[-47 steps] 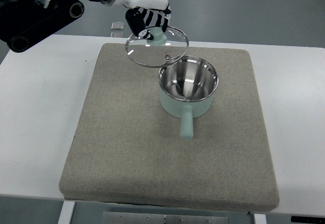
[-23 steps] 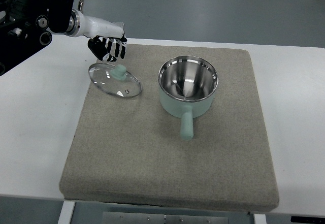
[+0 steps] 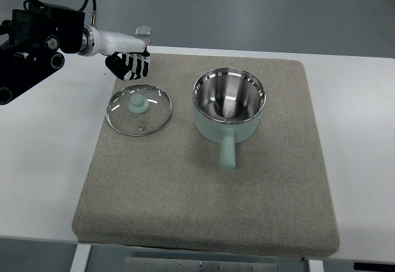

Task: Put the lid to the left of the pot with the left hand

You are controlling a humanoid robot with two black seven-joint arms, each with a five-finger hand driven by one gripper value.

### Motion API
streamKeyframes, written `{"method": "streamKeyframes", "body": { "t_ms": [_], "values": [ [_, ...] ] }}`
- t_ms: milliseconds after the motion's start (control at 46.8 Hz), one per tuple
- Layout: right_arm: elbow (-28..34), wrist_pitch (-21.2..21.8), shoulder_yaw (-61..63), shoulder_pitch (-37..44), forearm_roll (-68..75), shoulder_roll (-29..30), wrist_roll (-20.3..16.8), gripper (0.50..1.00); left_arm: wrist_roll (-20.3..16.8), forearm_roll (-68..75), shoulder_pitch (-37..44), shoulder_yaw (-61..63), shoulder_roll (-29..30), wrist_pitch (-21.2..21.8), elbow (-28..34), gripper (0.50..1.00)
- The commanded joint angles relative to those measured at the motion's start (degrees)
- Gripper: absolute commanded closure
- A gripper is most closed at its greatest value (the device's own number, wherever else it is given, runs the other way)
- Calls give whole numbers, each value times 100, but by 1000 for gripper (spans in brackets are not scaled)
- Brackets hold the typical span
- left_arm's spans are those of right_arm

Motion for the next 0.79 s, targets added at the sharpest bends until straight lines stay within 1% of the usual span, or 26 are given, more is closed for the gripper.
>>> {"method": "streamKeyframes", "body": {
  "t_ms": [0,21,107,235,321,513,684,770],
  "values": [
    [0,0,0,0,0,0,0,576,-3,-645,17,32,26,584,146,517],
    [0,0,0,0,0,0,0,576,-3,-865,17,41,26,663,207,508],
    [0,0,0,0,0,0,0,576,-3,-1832,69,41,26,875,488,508],
    [0,0,0,0,0,0,0,576,-3,-3484,104,32,-1,893,1007,504],
    [0,0,0,0,0,0,0,576,-12,-4556,280,24,-27,893,1288,504],
    [0,0,0,0,0,0,0,576,-21,-6429,473,-47,-115,910,1622,504],
    [0,0,0,0,0,0,0,576,-47,-8336,623,-47,-203,901,1781,504],
    [0,0,0,0,0,0,0,576,-47,-9066,684,-47,-290,901,1807,504]
  ]
}}
